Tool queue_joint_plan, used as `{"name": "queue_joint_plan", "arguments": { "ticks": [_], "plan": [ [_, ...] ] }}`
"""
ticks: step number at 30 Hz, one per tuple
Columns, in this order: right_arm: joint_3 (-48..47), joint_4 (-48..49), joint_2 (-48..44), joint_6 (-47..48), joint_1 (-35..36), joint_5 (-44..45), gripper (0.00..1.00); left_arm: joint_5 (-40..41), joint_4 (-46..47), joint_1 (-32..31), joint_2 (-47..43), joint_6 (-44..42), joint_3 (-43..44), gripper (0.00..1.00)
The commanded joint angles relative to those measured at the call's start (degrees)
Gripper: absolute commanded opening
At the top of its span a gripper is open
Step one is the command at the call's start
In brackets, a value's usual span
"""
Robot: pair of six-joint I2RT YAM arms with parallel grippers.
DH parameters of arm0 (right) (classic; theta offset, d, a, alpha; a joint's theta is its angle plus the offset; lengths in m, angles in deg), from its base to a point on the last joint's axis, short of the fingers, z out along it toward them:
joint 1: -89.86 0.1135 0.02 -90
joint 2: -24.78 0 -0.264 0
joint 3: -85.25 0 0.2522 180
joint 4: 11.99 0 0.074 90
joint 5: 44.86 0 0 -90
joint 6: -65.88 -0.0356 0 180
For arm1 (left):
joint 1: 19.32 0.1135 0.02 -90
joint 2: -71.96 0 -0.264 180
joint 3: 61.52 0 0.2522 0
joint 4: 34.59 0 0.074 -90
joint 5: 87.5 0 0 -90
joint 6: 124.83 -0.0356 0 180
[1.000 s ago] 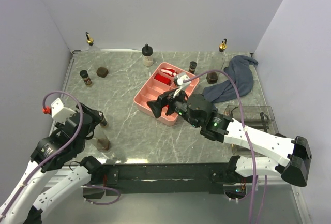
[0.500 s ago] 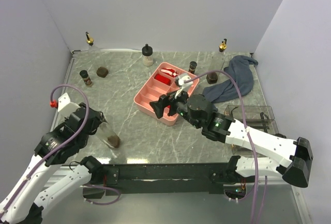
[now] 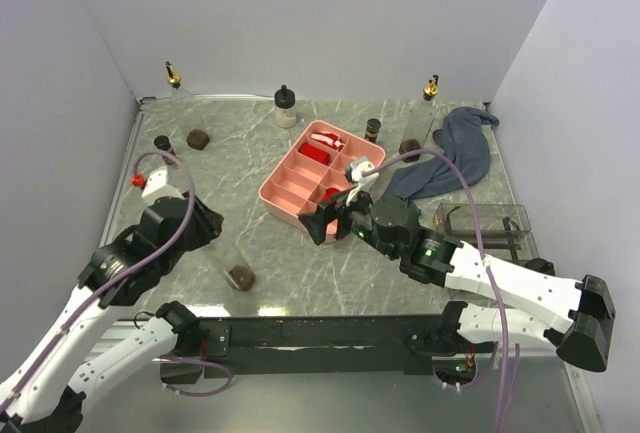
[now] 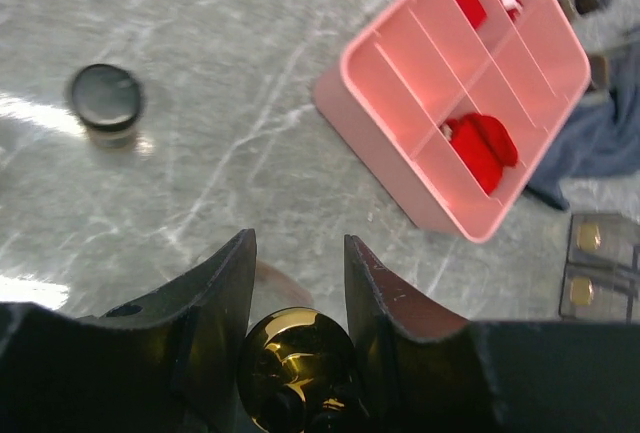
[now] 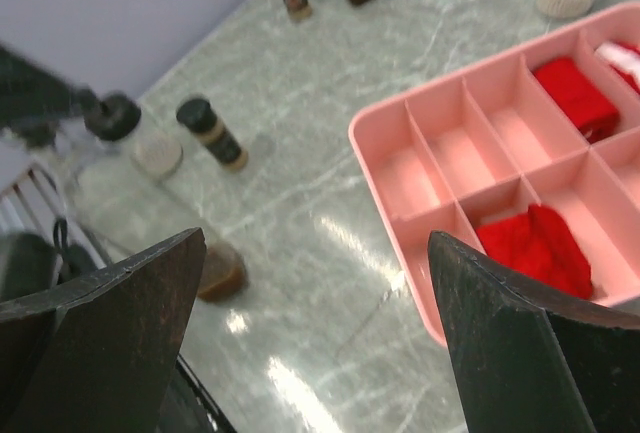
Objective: Organize the condiment bottles
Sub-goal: Pick up the bottle from the corner of the board.
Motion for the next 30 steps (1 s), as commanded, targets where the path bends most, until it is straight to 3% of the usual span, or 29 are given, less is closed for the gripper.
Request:
{"name": "queue_joint_plan", "arguments": {
  "ticks": [1,6,11,19,30],
  "plan": [
    [4.9,3.1,-4.2,2.3,0.0,-5.2,1.00,-9.4,7.8,-0.2,4.0,-2.4,0.7,0.01],
    [9.7,6.4,-6.6,2.9,0.1,-10.5,1.00,-10.5,12.2,-1.5,6.9,-2.6,0.1,0.01],
    [13.3,16.0,-5.2,3.7,2.5,-12.7,1.00,-10.5,16.9,-4.9,10.3,-1.8,0.5,0.01],
    [7.0,19.8,5.0,8.7,8.4,-9.3,1.00,-8.5,17.7,-10.0,14.8,-1.3,2.8,0.04],
    [0.7,21.0,15.1,12.4,12.3,-3.7,1.00,-8.8,18.3,-10.5,13.7,-0.7,2.7,0.11]
  ]
}}
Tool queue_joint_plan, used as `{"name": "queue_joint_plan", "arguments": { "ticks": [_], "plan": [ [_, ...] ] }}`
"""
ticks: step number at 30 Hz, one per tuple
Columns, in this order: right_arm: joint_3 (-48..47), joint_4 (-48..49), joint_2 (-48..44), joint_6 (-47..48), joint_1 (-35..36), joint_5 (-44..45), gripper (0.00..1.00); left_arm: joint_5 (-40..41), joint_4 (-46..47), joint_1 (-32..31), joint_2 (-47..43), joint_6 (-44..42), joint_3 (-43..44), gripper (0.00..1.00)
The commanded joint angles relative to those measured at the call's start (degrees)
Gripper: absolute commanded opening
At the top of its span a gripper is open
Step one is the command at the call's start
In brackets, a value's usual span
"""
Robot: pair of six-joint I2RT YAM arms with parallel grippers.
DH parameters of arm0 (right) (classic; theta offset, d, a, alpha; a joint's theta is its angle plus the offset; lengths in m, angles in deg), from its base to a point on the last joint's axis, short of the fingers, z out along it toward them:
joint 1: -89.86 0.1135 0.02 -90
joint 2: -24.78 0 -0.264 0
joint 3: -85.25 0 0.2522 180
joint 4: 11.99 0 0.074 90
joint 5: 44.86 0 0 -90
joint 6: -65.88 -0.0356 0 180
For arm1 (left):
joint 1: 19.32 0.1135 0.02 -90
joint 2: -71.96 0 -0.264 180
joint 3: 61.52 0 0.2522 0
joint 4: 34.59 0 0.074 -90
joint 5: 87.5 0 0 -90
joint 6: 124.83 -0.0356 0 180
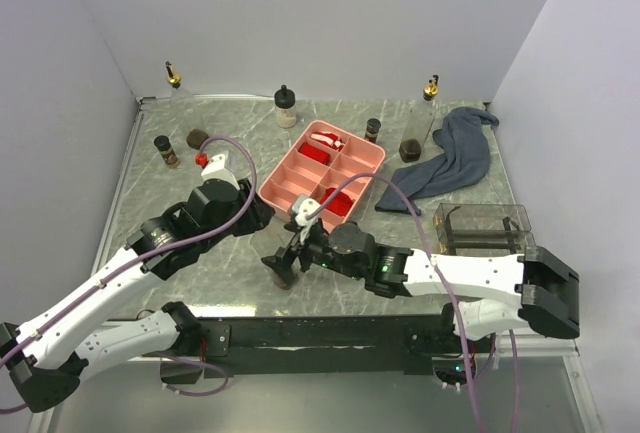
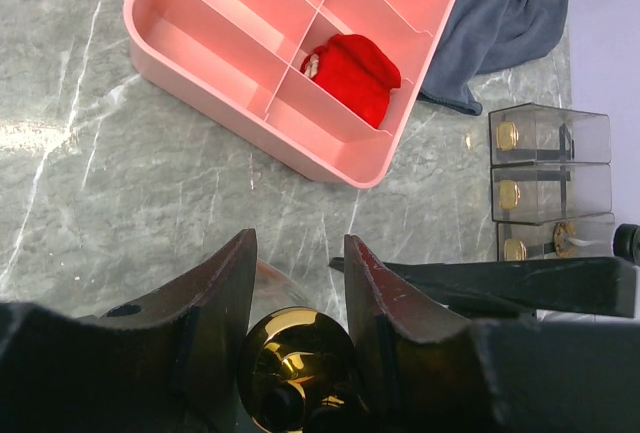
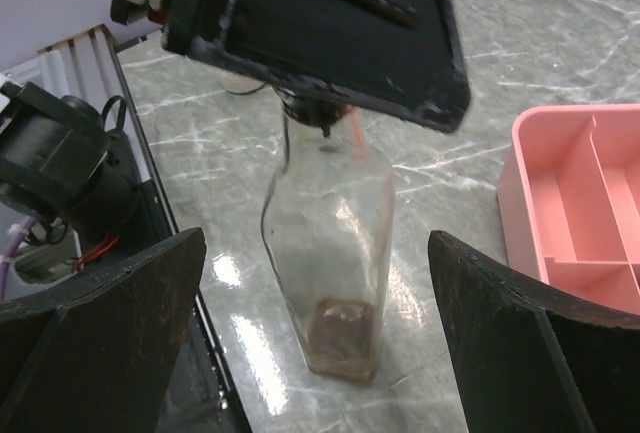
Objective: Organize the condiment bottles
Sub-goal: Pick up the bottle from the corner of the board.
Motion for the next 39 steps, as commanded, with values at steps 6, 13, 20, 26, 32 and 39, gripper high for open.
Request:
{"name": "queue_joint_plan", "arguments": {
  "ticks": [6,13,20,26,32,39],
  "plan": [
    [-7.3,2.5,7.5,2.7,3.8,12.4,1.00,-0.4,1.3,-0.5,-1.7,1.8,1.2,0.12],
    [-7.9,4.6,10.6,2.1,3.9,15.1,0.80,-0.8,1.7,-0.6,-2.4,2.2,1.0,0.15],
    [-5.2,10.0,10.9,3.3,3.9,15.0,0.33,-3.7,3.7,-0.6,-2.4,2.8,0.9,0.41],
    [-2.2,12.1,7.9,2.8,3.9,13.9,0.00,-1.4,1.8,-0.5,-2.5,2.3,4.1,0.91],
    [0.1,11.5,4.4,1.6,3.9,13.6,0.00,4.7,-1.5,-0.6,-0.9,-0.3,13.1,0.97],
    [1.9,6.2,-0.4,-0.8,3.9,17.4,0.00,10.2,-0.9,-0.6,0.1,-7.5,22.3,0.97]
  ]
}}
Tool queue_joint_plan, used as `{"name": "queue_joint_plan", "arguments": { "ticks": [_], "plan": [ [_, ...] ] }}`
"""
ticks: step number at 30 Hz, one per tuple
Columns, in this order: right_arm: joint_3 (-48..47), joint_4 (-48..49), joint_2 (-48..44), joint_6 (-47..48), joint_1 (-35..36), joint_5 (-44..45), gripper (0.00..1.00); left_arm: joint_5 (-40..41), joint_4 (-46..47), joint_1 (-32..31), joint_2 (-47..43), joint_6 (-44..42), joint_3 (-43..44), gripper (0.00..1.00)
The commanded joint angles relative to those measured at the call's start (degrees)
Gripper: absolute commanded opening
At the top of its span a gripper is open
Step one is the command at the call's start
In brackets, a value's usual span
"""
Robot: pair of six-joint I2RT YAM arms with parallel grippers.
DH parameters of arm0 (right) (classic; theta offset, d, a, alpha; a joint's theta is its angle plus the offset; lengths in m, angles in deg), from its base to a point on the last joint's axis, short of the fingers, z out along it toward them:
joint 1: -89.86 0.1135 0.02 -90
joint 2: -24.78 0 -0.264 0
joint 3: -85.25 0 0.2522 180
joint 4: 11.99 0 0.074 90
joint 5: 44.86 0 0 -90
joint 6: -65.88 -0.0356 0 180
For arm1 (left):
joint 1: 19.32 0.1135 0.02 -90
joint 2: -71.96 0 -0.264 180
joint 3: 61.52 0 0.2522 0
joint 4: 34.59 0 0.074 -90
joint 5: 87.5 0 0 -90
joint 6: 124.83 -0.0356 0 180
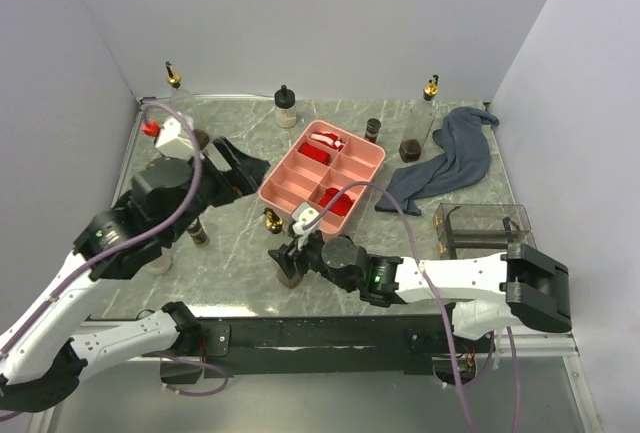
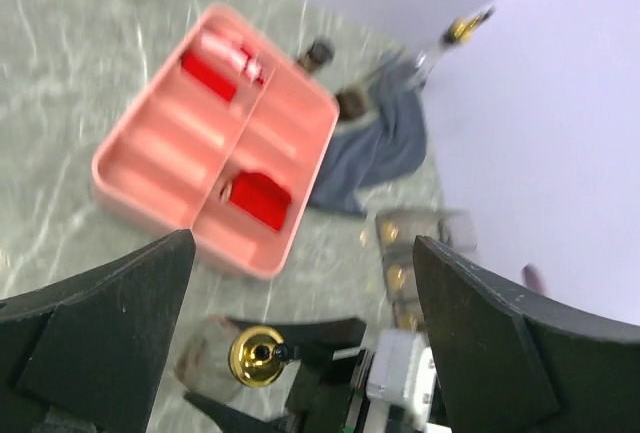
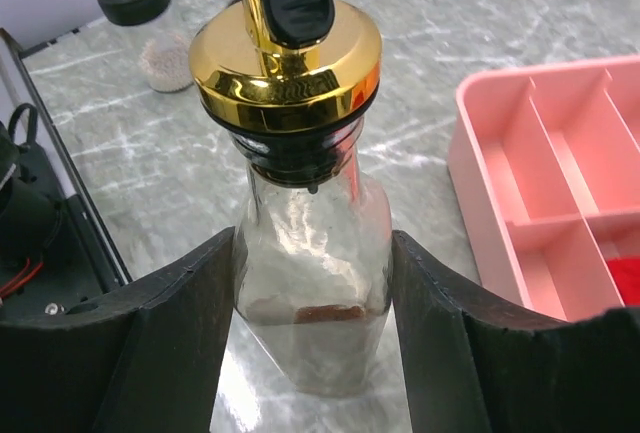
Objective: Organize the condiment bottles
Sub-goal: Pick up the bottle from the corner of the board, then place the bottle in the storage box.
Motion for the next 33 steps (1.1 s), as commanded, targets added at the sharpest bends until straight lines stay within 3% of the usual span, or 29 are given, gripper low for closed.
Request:
{"name": "queue_joint_plan", "arguments": {
  "ticks": [1,10,17,18,22,28,33],
  "plan": [
    [-0.5,-2.5,-6.6,-2.4,0.0,5.8,0.00,4.3,2.8,-0.1,-0.3,-6.9,3.6,0.97],
    [-3.5,-17.4,-20.4,-8.4,0.0,16.3,0.00,9.6,14.2,-0.2,-15.9,-14.6,-12.9,0.97],
    [-10.6,-25.8,-22.7,-9.0,-0.7,34.6,0.00,12.6,16.5,-0.1,-24.2,-21.4,-22.4,0.97],
    [-11.7,-27.2,-21.6,-9.5,-2.3,39.1,0.00,12.7,16.4,-0.2,-24.6,-21.7,-23.1,0.97],
    [-16.7,-34.9,-20.1,-14.1,-10.2,41.7,0.00,11.9,17.5,-0.1,-25.8,-23.7,-27.3,0.97],
    [-19.5,-35.1,-20.5,-12.6,-20.1,49.5,0.00,10.8,15.1,-0.2,-23.1,-23.3,-29.7,0.97],
    [-21.7,-40.9,-20.1,-20.0,-33.0,60.9,0.00,9.6,14.0,-0.2,-20.8,-23.7,-29.3,0.97]
  ]
}}
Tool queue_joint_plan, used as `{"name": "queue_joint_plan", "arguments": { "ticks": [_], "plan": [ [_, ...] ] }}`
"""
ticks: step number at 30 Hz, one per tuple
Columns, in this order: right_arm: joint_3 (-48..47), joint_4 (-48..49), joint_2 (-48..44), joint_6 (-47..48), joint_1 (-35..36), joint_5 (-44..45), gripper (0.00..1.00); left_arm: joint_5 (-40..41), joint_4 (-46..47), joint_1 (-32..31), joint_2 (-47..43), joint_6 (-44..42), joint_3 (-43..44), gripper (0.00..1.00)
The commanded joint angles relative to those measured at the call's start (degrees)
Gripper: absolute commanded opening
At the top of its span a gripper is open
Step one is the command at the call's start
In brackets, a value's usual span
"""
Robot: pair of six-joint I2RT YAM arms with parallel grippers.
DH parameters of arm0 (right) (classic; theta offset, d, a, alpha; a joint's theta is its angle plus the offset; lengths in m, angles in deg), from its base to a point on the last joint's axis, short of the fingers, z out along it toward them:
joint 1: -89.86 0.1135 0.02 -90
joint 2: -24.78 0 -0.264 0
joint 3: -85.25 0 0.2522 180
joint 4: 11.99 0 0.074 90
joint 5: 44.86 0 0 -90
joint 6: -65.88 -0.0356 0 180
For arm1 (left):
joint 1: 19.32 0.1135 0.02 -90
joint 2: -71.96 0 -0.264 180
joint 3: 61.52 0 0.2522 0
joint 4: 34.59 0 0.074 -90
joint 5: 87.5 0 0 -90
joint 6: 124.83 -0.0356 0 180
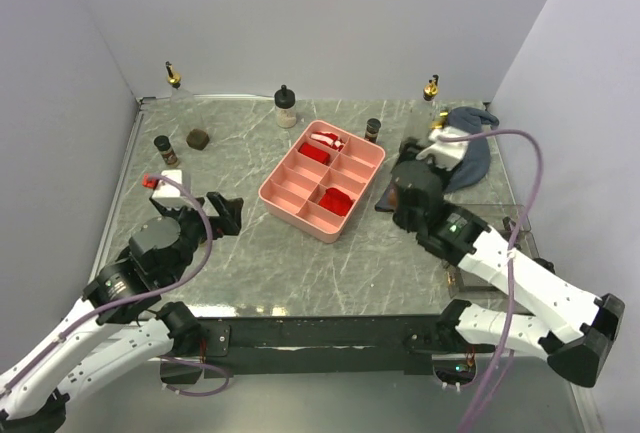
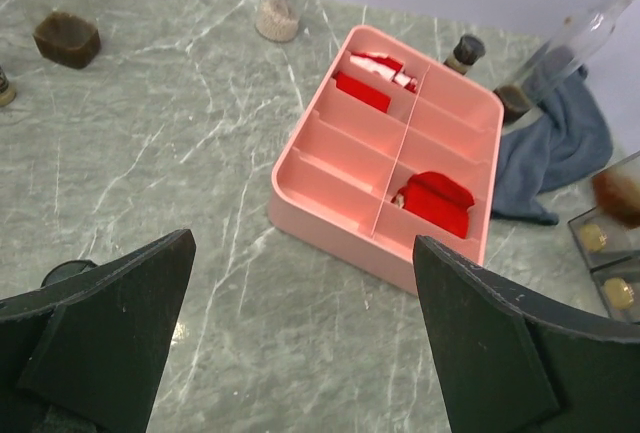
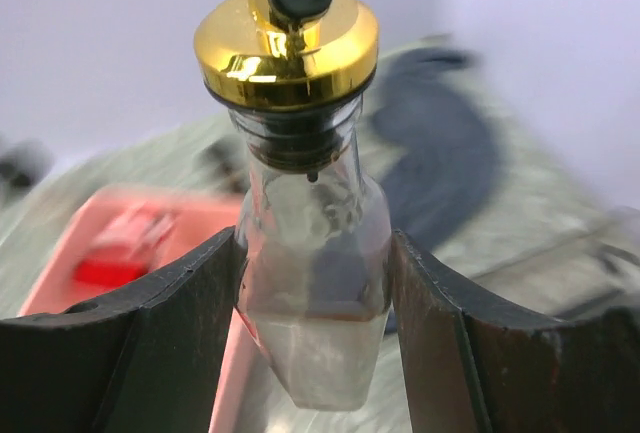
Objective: Organize the condiment bottles
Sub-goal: Place the bottle in the storage box.
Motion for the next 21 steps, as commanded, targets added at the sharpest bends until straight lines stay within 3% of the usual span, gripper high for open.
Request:
{"name": "queue_joint_plan", "arguments": {
  "ticks": [1,8,13,16,21],
  "plan": [
    [-4.4,-1.4,-1.1,-7.9,-9.4,15.1,0.00,-1.1,-0.3,-0.1,1.8,-1.1,0.9,0.97],
    [-2.6,0.0,-1.1,-10.5,-27.7,17.9,0.00,-2.2,-0.4,-0.1,0.5,-1.9,0.4,0.97],
    [-1.2,2.4,1.1,-12.5,-39.9,13.8,0.00,-2.8,0.5,-0.1,-1.3,-2.3,0.0,0.97],
    [0.8,9.8,2.6,-7.1,-44.6,12.4,0.00,-3.1,0.7,-0.1,-2.0,-2.3,-0.1,0.97],
    [0.6,7.8,5.9,-9.1,-48.3,12.9,0.00,-2.5,1.0,-0.1,-2.7,-2.5,-0.4,0.97]
  ]
}}
